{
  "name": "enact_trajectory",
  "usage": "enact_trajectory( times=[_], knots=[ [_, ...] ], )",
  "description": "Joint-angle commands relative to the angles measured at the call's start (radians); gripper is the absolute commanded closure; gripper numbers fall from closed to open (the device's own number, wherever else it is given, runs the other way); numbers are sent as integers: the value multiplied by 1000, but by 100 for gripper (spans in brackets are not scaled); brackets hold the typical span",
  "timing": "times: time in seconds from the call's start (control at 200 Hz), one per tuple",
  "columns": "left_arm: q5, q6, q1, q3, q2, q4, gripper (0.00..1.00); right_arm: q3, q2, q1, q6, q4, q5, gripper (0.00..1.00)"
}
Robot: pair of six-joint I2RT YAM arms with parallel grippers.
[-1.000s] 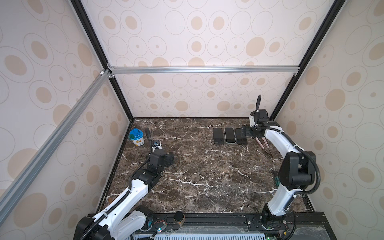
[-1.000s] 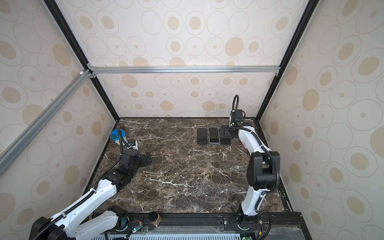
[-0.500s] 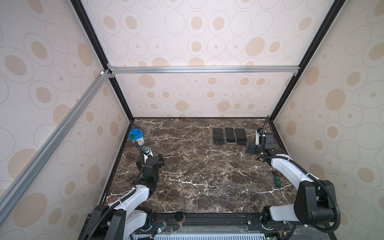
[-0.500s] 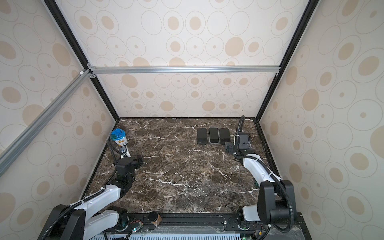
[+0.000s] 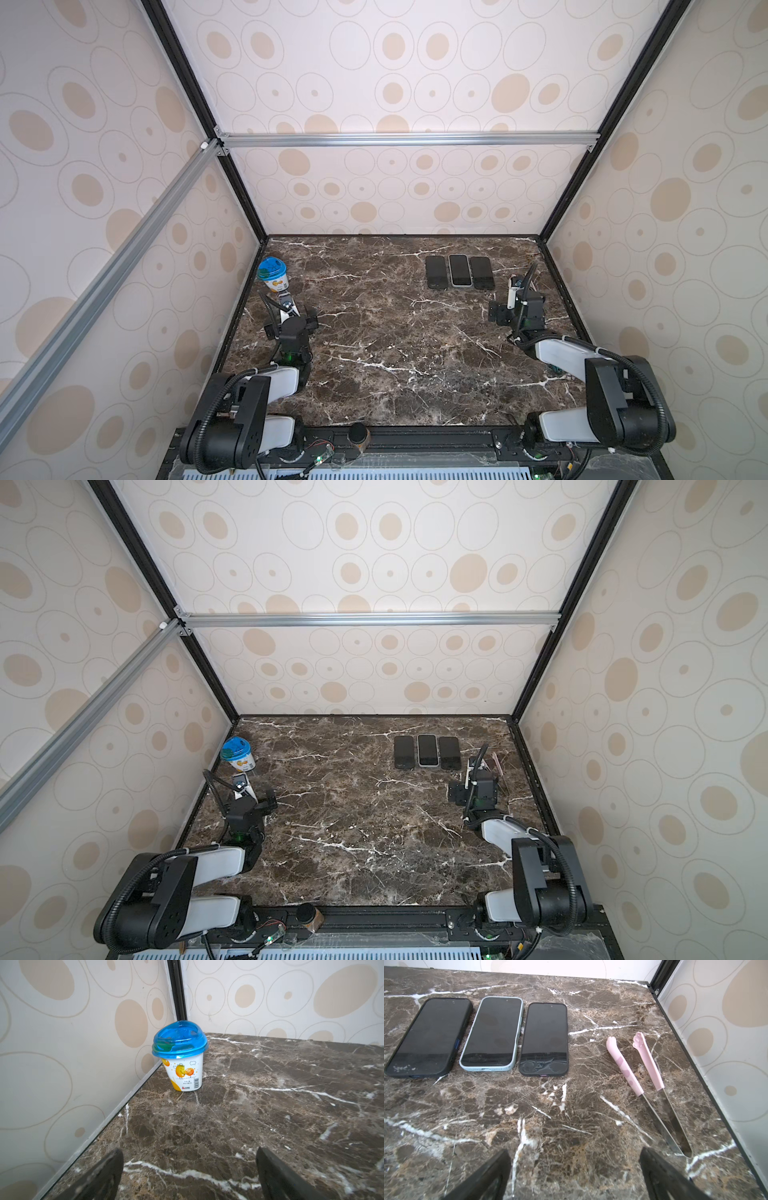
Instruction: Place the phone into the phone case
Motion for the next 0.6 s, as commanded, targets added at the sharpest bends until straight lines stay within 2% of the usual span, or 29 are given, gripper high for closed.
enact_trajectory(
  times=[0.0,0.085,0.19,0.235,0.31,0.375,0.435,0.5,0.57,0.595],
  knots=[
    [74,42,10,24,42,147,0,-6,18,-3,-19,112,-7,0],
    [93,44,11,38,93,206,0,-11,27,-3,-24,145,-17,0],
    [114,64,12,21,208,380,0,6,41,-3,-25,138,-46,0],
    [171,77,13,26,226,369,0,-3,48,-3,-18,161,-71,0],
    [162,83,12,-6,263,472,0,-68,112,-3,-41,339,-134,0],
    [166,75,14,-13,251,462,0,-119,175,-3,-30,535,-107,0],
    [163,81,13,-5,264,469,0,-78,128,-3,-21,355,-90,0],
    [181,70,23,14,260,421,0,-100,173,-3,-22,487,-90,0],
    [203,62,35,17,259,413,0,-72,141,-4,-16,368,-91,0],
    [203,62,37,16,262,420,0,-75,145,-5,-17,380,-93,0]
  ],
)
